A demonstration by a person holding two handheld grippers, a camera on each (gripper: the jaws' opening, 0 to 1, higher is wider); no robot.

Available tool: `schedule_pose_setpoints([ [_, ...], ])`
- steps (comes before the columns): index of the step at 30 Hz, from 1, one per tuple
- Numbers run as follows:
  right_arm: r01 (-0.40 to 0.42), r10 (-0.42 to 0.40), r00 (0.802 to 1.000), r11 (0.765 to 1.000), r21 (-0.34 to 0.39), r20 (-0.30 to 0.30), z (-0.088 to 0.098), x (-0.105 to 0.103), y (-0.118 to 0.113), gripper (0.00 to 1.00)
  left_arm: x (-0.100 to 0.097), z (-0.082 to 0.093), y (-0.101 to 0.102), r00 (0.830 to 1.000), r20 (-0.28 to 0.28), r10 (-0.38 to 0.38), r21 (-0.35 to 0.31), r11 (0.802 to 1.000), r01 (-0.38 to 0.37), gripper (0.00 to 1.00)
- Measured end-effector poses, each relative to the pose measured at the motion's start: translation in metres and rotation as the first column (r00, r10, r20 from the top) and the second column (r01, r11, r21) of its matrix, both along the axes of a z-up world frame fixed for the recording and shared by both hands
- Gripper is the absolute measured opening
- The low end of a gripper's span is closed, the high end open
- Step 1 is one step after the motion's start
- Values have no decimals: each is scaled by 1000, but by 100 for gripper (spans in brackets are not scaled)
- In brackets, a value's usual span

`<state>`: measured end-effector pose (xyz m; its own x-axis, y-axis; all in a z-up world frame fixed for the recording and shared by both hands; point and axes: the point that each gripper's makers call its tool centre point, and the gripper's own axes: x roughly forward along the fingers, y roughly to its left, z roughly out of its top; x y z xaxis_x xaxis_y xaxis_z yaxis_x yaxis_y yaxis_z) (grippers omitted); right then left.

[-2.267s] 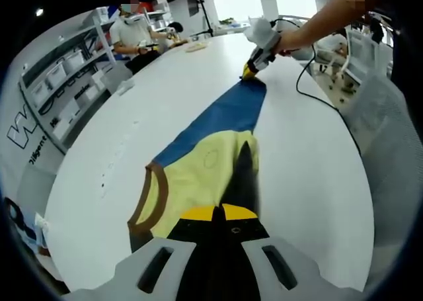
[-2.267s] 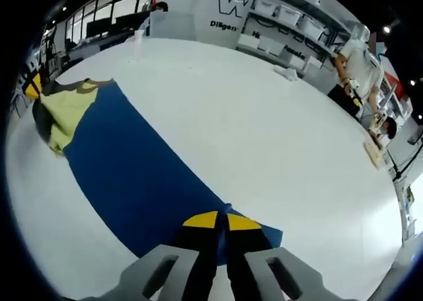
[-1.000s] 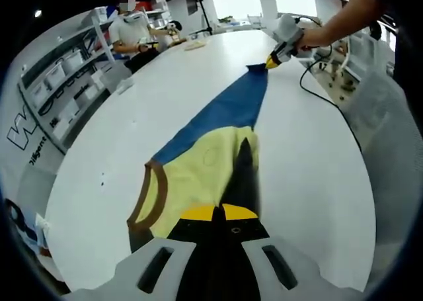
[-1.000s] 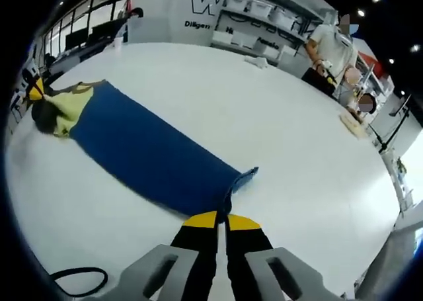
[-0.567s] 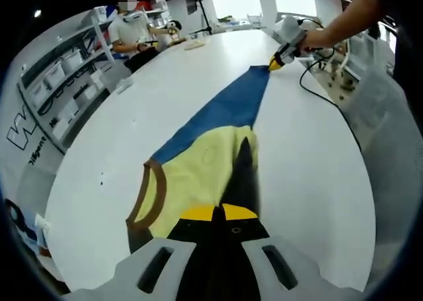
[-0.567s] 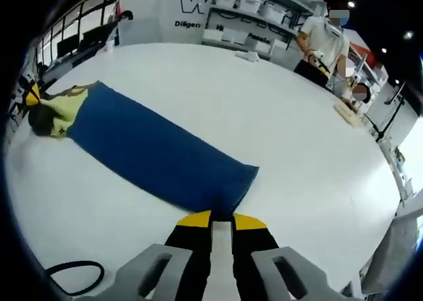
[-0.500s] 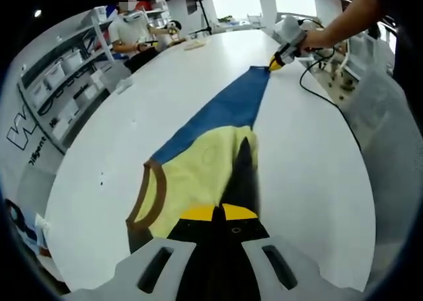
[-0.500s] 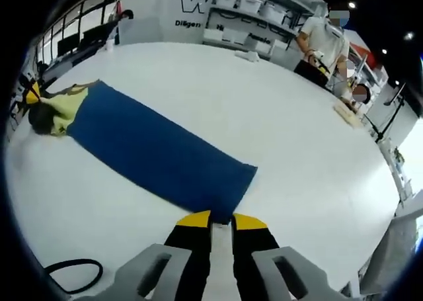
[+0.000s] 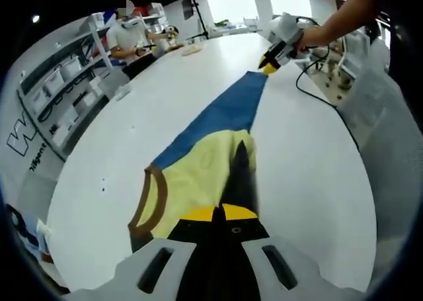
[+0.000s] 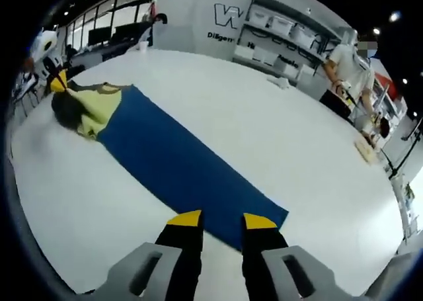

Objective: Fold the garment on the visible template until the final outline fits inside the template.

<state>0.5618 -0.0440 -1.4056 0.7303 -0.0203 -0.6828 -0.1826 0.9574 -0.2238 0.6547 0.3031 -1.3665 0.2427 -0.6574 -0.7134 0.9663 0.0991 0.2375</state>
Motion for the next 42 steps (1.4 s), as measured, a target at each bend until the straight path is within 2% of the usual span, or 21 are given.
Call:
schedule_pose_setpoints([
  [10,-189,188,981,982,14,43,14,36,72,20,-2,2,1,1000,14,-12,-1,1000,12,10],
  [18,-276,273,960,960,46,59,17,46,102,26,0,1,7,1000,10,7,2,1000,-7,9],
  [24,-388,386,921,920,48,52,13,48,127,34,-5,0,2,1000,7,3,-5,1000,-3,9],
  [29,-449,447,893,892,44,41,10,53,145,34,-14,2,-14,1000,5,-25,-27,999,25,10],
  [35,-539,538,842,842,34,33,6,62,171,33,-28,-3,-34,996,5,-91,-33,995,91,14],
  [40,-588,588,809,808,31,25,2,71,191,32,-40,-13,-50,989,1,-146,-21,989,146,18],
  [42,-618,618,786,785,29,19,1,72,200,32,-43,-15,-56,986,9,-164,-18,986,164,18],
])
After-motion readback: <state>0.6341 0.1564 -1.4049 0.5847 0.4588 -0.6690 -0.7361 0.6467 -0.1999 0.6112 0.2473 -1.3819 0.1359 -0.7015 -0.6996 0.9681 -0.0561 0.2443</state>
